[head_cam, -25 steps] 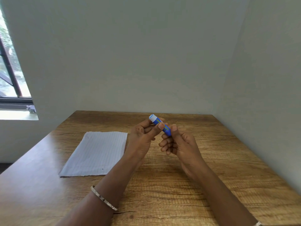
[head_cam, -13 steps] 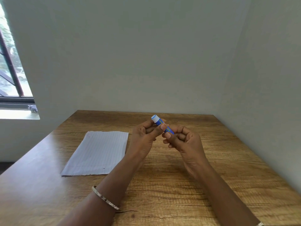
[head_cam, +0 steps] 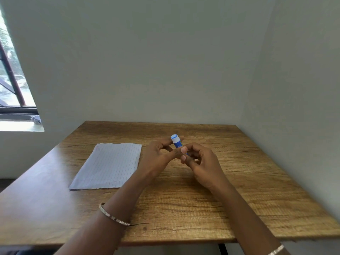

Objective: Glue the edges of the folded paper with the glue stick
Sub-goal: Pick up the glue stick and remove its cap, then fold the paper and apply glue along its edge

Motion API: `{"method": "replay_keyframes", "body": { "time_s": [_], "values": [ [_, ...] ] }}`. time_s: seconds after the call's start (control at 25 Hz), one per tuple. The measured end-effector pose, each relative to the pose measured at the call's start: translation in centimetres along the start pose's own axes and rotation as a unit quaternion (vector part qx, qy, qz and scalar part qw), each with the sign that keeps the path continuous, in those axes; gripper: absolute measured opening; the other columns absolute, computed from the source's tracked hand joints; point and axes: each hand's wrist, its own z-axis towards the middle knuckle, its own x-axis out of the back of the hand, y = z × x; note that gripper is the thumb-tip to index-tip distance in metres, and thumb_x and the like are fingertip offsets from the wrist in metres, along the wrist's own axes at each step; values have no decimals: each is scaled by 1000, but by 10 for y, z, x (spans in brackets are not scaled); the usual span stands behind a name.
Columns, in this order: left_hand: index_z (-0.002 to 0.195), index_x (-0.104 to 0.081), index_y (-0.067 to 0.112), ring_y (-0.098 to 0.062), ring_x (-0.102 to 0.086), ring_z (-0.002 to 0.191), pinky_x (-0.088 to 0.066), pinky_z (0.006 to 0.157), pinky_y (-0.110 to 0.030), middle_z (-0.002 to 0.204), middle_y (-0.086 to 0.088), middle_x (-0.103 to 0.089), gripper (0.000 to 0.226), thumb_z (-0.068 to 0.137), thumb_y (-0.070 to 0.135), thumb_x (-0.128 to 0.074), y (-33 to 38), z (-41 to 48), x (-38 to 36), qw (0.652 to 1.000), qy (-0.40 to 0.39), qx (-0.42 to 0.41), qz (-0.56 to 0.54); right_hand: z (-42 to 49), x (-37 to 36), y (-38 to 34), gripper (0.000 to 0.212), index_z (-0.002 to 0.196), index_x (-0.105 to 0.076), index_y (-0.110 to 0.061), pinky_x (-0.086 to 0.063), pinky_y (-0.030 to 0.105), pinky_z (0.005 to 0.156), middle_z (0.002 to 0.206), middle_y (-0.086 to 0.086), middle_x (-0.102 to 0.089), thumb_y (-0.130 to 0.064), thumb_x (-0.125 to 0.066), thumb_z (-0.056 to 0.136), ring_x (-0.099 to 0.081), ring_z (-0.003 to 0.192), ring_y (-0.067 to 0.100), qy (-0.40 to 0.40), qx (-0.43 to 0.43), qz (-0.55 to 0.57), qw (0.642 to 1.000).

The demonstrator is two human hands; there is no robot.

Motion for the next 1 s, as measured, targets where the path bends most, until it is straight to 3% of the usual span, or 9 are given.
{"method": "replay_keyframes", "body": {
  "time_s": [0.12, 0.2, 0.32, 0.52, 0.68, 0.92, 1.0],
  "values": [
    [126, -67, 38, 0, -62, 94, -46, 79, -25, 111, 22, -71, 50, 82, 61, -65, 3, -8, -4, 997, 8, -4, 78, -12, 16, 1, 24, 119, -59, -27, -46, 15, 72, 103, -14, -75, -35, -65, 97, -69, 96, -3, 34, -14, -66, 997],
    [126, -65, 39, 1, -62, 94, -44, 78, -22, 104, 24, -69, 46, 85, 60, -63, 1, -11, -7, 988, 14, -13, 154, -18, 31, 7, 33, 125, -54, -23, -47, 17, 76, 109, -14, -71, -36, -65, 97, -67, 100, 1, 45, -31, -115, 992],
    [123, -65, 36, -1, -60, 94, -43, 85, -24, 101, 23, -67, 35, 90, 47, -66, -5, -13, -10, 970, 0, -42, 239, -24, 52, 19, 27, 113, -65, -21, -45, 16, 80, 101, -15, -69, -32, -73, 90, -67, 102, 5, 62, -68, -171, 981],
    [110, -71, 32, 0, -61, 90, -45, 82, -21, 99, 21, -69, 19, 92, 39, -67, -8, -11, -8, 961, -7, -83, 265, -28, 60, 27, 27, 108, -73, -20, -47, 31, 80, 90, -13, -67, -30, -80, 84, -63, 93, 11, 76, -129, -221, 964],
    [107, -71, 34, 2, -59, 89, -49, 82, -25, 100, 22, -68, 18, 92, 41, -64, -8, -10, -12, 950, -38, -85, 297, -29, 57, 24, 25, 101, -75, -20, -49, 28, 75, 85, -11, -70, -31, -83, 80, -63, 81, 5, 74, -148, -227, 960],
    [104, -71, 33, 1, -56, 91, -49, 84, -32, 101, 20, -69, 26, 95, 51, -55, 2, -15, -16, 944, -55, -99, 310, -36, 60, 16, 45, 112, -71, -21, -46, 23, 76, 95, -12, -69, -33, -89, 72, -63, 91, 6, 58, -177, -231, 955],
    [102, -73, 31, -1, -57, 92, -48, 84, -32, 101, 18, -70, 26, 96, 49, -56, 9, -23, -11, 944, -29, -118, 306, -48, 59, 9, 47, 114, -66, -21, -48, 26, 78, 101, -9, -66, -28, -88, 73, -64, 96, 10, 106, -189, -236, 947]
  ]
}}
